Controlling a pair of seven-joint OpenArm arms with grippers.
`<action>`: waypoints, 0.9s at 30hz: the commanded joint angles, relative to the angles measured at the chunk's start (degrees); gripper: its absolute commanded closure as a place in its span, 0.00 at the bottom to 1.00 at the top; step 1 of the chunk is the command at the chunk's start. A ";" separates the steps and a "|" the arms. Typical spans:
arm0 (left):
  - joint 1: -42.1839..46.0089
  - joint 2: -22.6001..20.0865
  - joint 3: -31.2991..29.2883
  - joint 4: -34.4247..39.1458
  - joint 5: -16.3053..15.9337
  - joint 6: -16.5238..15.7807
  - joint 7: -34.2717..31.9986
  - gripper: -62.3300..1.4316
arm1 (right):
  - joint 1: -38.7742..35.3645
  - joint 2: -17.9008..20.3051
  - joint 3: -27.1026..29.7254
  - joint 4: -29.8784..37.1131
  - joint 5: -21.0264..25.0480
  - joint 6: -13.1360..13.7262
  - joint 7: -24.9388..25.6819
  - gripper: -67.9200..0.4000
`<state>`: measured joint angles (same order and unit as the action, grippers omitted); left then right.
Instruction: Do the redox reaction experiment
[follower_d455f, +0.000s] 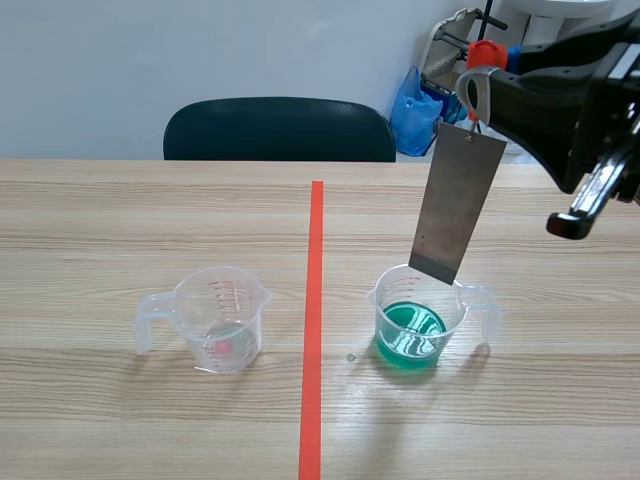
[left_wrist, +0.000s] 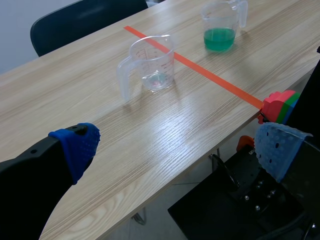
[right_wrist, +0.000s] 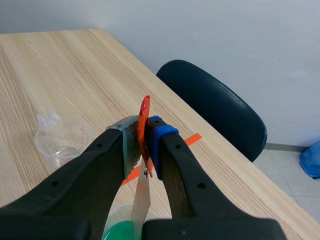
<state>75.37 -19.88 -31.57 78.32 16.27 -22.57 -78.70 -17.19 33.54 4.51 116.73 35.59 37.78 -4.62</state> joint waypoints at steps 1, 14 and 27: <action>0.07 0.15 0.15 0.48 -0.39 -0.04 -0.83 0.00 | 0.52 0.55 0.68 0.72 1.14 -0.24 0.70 0.98; 0.07 0.15 0.15 0.48 -0.44 -0.04 -0.85 0.00 | 0.52 0.55 0.68 0.72 1.14 -0.24 0.68 0.98; -4.72 -7.10 0.17 0.50 -3.80 -1.75 -0.98 0.82 | 0.52 0.55 0.68 0.70 1.11 -0.24 0.68 0.98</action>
<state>71.77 -25.45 -31.46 78.19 13.06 -23.46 -78.87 -17.19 33.52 4.51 116.73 35.62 37.78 -4.62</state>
